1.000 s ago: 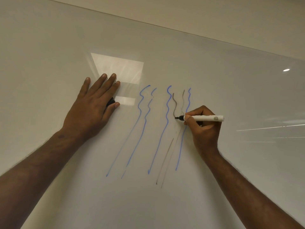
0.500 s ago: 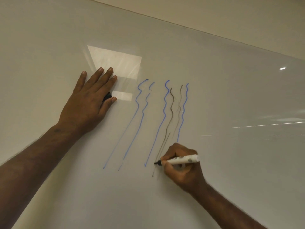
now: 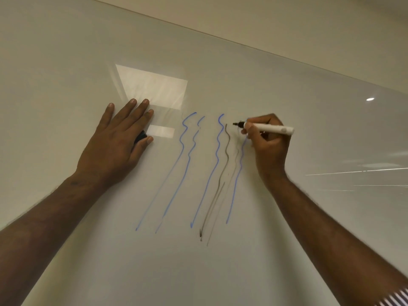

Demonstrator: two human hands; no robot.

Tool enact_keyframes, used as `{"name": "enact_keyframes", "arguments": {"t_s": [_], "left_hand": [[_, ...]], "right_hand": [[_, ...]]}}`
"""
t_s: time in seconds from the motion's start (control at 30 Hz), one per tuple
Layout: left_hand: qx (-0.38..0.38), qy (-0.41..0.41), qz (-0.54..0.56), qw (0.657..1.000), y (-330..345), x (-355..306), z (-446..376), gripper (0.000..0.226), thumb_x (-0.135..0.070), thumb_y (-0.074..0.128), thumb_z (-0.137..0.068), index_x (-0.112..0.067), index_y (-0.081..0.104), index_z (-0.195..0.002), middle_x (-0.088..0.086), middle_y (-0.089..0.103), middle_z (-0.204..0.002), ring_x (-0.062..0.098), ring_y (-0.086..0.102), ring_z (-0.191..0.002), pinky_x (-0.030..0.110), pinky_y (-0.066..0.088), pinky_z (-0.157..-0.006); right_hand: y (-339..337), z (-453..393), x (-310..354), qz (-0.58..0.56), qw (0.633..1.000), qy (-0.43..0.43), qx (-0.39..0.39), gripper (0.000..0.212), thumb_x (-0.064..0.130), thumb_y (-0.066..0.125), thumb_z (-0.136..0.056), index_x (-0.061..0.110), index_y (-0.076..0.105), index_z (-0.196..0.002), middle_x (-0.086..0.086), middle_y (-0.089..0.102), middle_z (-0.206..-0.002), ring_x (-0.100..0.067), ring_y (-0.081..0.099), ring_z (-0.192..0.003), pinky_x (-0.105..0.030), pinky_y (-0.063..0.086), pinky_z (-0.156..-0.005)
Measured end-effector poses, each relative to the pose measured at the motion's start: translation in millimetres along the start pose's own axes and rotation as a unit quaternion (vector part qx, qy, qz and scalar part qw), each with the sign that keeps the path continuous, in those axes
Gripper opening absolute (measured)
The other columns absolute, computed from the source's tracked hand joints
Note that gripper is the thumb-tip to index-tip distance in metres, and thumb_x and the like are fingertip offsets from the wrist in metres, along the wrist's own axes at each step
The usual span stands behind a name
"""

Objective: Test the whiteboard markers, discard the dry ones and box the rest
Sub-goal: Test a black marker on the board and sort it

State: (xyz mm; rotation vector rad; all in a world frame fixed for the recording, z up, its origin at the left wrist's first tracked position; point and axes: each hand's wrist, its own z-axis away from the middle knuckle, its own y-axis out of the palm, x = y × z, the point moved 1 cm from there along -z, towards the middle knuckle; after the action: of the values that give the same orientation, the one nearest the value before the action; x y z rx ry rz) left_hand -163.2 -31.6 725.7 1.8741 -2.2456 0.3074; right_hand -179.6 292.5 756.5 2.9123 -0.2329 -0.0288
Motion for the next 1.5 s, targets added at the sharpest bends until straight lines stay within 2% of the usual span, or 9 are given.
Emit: {"name": "enact_keyframes", "arguments": {"t_s": [0.13, 0.33, 0.47, 0.73, 0.9, 1.07, 1.23, 1.4, 1.5], "left_hand": [[-0.009, 0.002, 0.011, 1.0, -1.5, -1.1, 0.6, 0.059, -0.04, 0.033, -0.104, -0.014, 0.031, -0.157, 0.001, 0.022, -0.167, 0.018, 0.016, -0.155, 0.05, 0.01, -0.126], [-0.017, 0.003, 0.022, 1.0, -1.1, -0.4, 0.8, 0.059, -0.041, 0.033, -0.104, -0.014, 0.034, -0.156, 0.001, 0.025, -0.166, 0.018, 0.018, -0.155, 0.05, 0.012, -0.126], [-0.02, 0.0, 0.032, 0.999, -1.2, -0.4, 1.4, 0.059, -0.041, 0.035, -0.103, -0.014, 0.036, -0.156, 0.0, 0.026, -0.165, 0.017, 0.019, -0.155, 0.049, 0.012, -0.126], [-0.013, -0.006, 0.054, 0.998, -1.9, 0.5, 1.9, 0.057, -0.042, 0.031, -0.105, -0.015, 0.038, -0.155, 0.0, 0.026, -0.165, 0.016, 0.018, -0.155, 0.048, 0.01, -0.127], [-0.011, -0.007, 0.06, 0.998, -3.3, 0.2, 3.1, 0.055, -0.041, 0.032, -0.105, -0.017, 0.041, -0.154, 0.0, 0.028, -0.165, 0.017, 0.018, -0.155, 0.049, 0.01, -0.127], [-0.009, -0.006, 0.057, 0.998, -4.5, -1.3, 5.9, 0.055, -0.041, 0.032, -0.105, -0.016, 0.041, -0.153, 0.001, 0.028, -0.165, 0.019, 0.019, -0.155, 0.05, 0.01, -0.127], [0.005, -0.009, 0.048, 0.999, -5.7, -3.2, 13.0, 0.058, -0.044, 0.028, -0.106, -0.016, 0.035, -0.156, 0.002, 0.025, -0.166, 0.02, 0.016, -0.156, 0.051, 0.008, -0.127], [0.007, -0.016, 0.065, 0.998, -7.0, -8.7, 27.3, 0.057, -0.041, 0.03, -0.106, -0.015, 0.034, -0.157, 0.003, 0.026, -0.166, 0.019, 0.015, -0.156, 0.05, 0.008, -0.127], [-0.02, -0.048, 0.147, 0.988, -12.9, -13.7, 39.2, 0.054, -0.037, 0.033, -0.107, -0.016, 0.036, -0.156, 0.0, 0.032, -0.163, 0.016, 0.018, -0.155, 0.045, 0.01, -0.127]], "right_hand": [[5.4, -25.5, -7.8, -0.022, 0.998, 0.027, -0.05, 0.005, 0.004, 0.069, -0.088, 0.003, 0.065, -0.085, -0.014, 0.071, -0.082, -0.028, 0.072, -0.075, -0.041, 0.054, -0.067], [11.8, -21.1, -14.3, -0.007, 0.998, 0.026, -0.062, 0.014, 0.006, 0.069, -0.084, 0.017, 0.065, -0.076, -0.007, 0.07, -0.077, -0.022, 0.068, -0.072, -0.036, 0.054, -0.067], [14.8, -15.5, -10.4, 0.018, 0.998, -0.004, -0.059, 0.022, 0.005, 0.069, -0.084, 0.022, 0.064, -0.072, -0.005, 0.069, -0.075, -0.024, 0.066, -0.07, -0.041, 0.053, -0.064], [8.3, 7.5, -9.3, 0.044, 0.997, 0.002, -0.066, 0.013, 0.006, 0.066, -0.079, 0.004, 0.06, -0.069, -0.017, 0.063, -0.066, -0.035, 0.059, -0.062, -0.038, 0.046, -0.057], [6.5, 45.3, -5.9, 0.042, 0.999, 0.008, -0.016, 0.016, 0.001, 0.066, -0.082, 0.007, 0.059, -0.069, -0.005, 0.061, -0.065, -0.017, 0.056, -0.06, -0.034, 0.044, -0.056], [-4.7, 69.2, -7.2, 0.027, 0.999, 0.02, -0.024, 0.016, 0.0, 0.065, -0.083, 0.007, 0.06, -0.07, -0.013, 0.063, -0.069, -0.032, 0.062, -0.067, -0.037, 0.046, -0.058], [-14.4, 108.9, -5.1, 0.027, 0.999, 0.03, 0.022, 0.014, -0.004, 0.064, -0.085, 0.001, 0.06, -0.071, -0.008, 0.064, -0.071, -0.017, 0.066, -0.07, -0.023, 0.048, -0.063], [-21.9, 141.2, -5.6, 0.045, 0.996, 0.049, 0.055, 0.013, 0.0, 0.064, -0.082, 0.003, 0.061, -0.07, -0.003, 0.064, -0.069, -0.028, 0.065, -0.067, -0.039, 0.048, -0.058], [-24.4, 166.0, -4.6, 0.045, 0.993, 0.059, 0.088, 0.014, 0.014, 0.064, -0.08, 0.006, 0.063, -0.069, 0.002, 0.064, -0.068, -0.024, 0.063, -0.066, -0.038, 0.047, -0.058]]}}
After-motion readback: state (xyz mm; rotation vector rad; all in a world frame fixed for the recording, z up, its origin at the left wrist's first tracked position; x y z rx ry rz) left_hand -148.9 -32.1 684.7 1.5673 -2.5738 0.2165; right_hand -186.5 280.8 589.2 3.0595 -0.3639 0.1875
